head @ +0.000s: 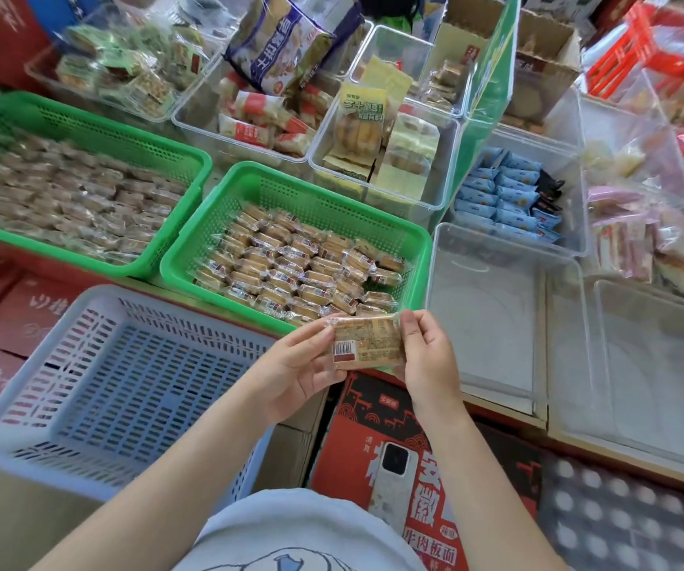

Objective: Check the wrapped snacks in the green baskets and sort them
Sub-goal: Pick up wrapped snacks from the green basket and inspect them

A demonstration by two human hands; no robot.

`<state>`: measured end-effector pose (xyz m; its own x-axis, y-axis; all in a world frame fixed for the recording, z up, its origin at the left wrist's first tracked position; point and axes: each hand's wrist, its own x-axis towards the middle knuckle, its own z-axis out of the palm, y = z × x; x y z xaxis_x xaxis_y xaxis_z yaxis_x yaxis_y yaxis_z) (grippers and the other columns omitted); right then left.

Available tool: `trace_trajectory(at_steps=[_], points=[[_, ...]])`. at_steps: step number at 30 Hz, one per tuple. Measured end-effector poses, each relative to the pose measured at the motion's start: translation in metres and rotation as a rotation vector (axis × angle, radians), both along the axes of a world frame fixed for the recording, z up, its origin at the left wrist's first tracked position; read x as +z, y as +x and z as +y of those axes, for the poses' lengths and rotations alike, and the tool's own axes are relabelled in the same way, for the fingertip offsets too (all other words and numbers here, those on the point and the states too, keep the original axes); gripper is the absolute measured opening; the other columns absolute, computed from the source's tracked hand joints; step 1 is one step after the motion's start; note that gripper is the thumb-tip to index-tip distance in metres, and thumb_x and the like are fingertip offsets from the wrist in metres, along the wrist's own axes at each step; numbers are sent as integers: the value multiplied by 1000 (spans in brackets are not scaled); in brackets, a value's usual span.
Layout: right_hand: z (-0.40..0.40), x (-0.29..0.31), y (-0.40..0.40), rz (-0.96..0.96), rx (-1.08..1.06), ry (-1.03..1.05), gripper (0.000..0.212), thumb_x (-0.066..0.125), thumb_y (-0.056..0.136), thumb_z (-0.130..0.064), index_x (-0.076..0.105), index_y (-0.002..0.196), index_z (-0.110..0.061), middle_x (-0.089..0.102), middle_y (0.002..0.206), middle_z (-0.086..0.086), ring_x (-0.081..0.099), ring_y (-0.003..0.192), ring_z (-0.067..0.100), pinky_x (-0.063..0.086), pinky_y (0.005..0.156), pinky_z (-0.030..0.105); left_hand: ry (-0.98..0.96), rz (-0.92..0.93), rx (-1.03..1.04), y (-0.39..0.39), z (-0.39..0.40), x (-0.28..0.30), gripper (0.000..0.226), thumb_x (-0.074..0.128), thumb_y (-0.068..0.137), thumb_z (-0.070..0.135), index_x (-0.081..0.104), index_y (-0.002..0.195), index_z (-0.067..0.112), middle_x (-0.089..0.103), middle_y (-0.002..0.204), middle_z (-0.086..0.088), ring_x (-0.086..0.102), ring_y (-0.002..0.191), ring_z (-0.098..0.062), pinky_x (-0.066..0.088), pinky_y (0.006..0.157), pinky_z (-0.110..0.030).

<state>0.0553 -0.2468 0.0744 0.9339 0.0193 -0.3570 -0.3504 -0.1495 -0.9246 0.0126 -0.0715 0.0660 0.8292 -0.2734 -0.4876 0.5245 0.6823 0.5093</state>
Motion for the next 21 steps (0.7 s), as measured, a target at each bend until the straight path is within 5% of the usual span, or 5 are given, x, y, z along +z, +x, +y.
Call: trace_trajectory(at_steps=[2,8,11,13,21], points=[[1,-2,-10,-1,-22,-40,36,44,104,-41,56,88,-12,62,83,17,57,73,30,48,66,41,-9,18,8,-6,1,1,34,60,88,17,65,120,9,72,108,-13,72,81,-18,60,64,-23],[4,1,-36,-76,-51,-167,52,39,93,-57,55,88,-8,58,76,8,52,69,24,43,60,36,85,26,-22,-21,0,4,24,60,92,20,66,112,9,71,91,-4,69,69,-14,63,71,-33],[2,0,-43,-17,-64,-104,39,45,100,-47,60,90,-12,69,88,14,64,80,35,54,67,43,189,26,29,-25,0,3,26,58,96,16,66,117,3,75,100,-9,73,82,-18,63,72,-34],[2,3,-46,22,-91,-33,30,49,102,-37,63,99,-11,72,94,11,71,86,23,59,69,37,219,65,82,-29,-1,0,23,56,99,13,68,116,2,76,101,-11,74,82,-18,63,71,-33],[8,7,-57,90,-124,94,16,55,102,-25,63,103,-12,73,98,11,73,89,24,61,71,40,305,143,183,-45,-8,-9,20,58,100,9,72,108,-1,78,94,-13,74,77,-18,62,64,-28]])
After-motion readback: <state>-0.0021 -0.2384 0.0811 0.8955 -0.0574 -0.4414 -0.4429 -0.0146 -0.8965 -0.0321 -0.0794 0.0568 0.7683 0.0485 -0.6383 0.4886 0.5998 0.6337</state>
